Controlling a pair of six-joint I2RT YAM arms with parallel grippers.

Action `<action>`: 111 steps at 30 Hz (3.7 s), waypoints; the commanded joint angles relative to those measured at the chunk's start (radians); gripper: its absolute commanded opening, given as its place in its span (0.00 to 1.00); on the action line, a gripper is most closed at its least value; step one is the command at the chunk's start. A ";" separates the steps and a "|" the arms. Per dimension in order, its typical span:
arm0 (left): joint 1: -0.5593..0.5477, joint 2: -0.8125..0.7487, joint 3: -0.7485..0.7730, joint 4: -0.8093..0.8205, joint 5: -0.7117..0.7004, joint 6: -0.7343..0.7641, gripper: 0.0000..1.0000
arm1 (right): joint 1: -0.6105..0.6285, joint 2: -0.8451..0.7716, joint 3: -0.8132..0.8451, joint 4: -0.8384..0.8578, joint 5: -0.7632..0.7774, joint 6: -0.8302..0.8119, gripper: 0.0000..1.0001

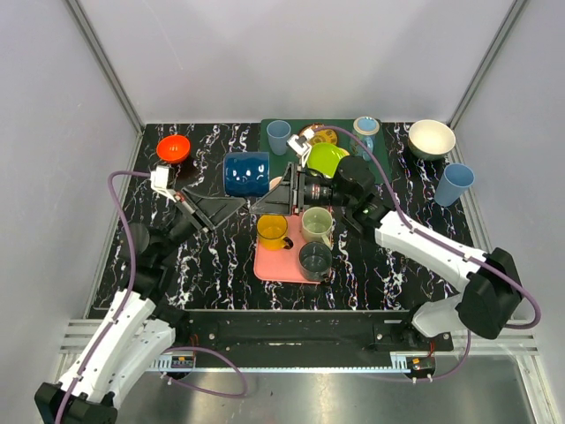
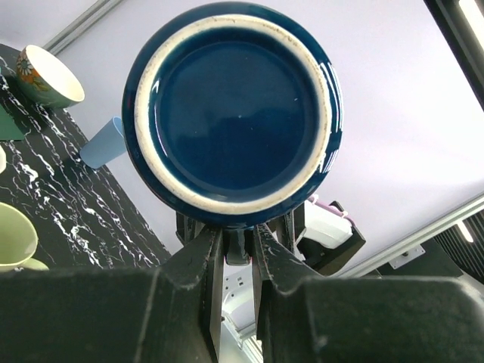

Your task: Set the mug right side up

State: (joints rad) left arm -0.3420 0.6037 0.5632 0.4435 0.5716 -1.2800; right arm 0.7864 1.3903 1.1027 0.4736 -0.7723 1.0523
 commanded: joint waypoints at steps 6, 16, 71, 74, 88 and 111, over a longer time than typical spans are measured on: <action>-0.098 0.039 0.067 0.043 -0.032 0.079 0.00 | 0.010 0.030 0.106 -0.010 -0.016 -0.034 0.48; -0.184 0.051 0.055 0.027 -0.075 0.120 0.00 | 0.008 0.036 0.105 -0.004 0.016 -0.058 0.37; -0.190 -0.422 0.231 -1.042 -1.004 0.412 0.64 | 0.361 -0.027 0.229 -1.124 0.884 -0.775 0.00; -0.190 -0.430 0.234 -1.062 -1.026 0.426 0.66 | 0.404 0.015 0.188 -1.141 0.904 -0.749 0.00; -0.190 -0.325 0.158 -1.033 -0.894 0.395 0.66 | 0.436 0.190 0.098 -1.107 0.923 -0.699 0.00; -0.190 -0.317 0.081 -1.013 -0.882 0.383 0.66 | 0.370 0.311 0.043 -1.057 1.021 -0.653 0.00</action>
State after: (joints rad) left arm -0.5312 0.2756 0.6598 -0.6109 -0.3218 -0.8913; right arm 1.1667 1.6917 1.1408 -0.6495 0.2005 0.3828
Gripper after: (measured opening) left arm 0.661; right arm 0.240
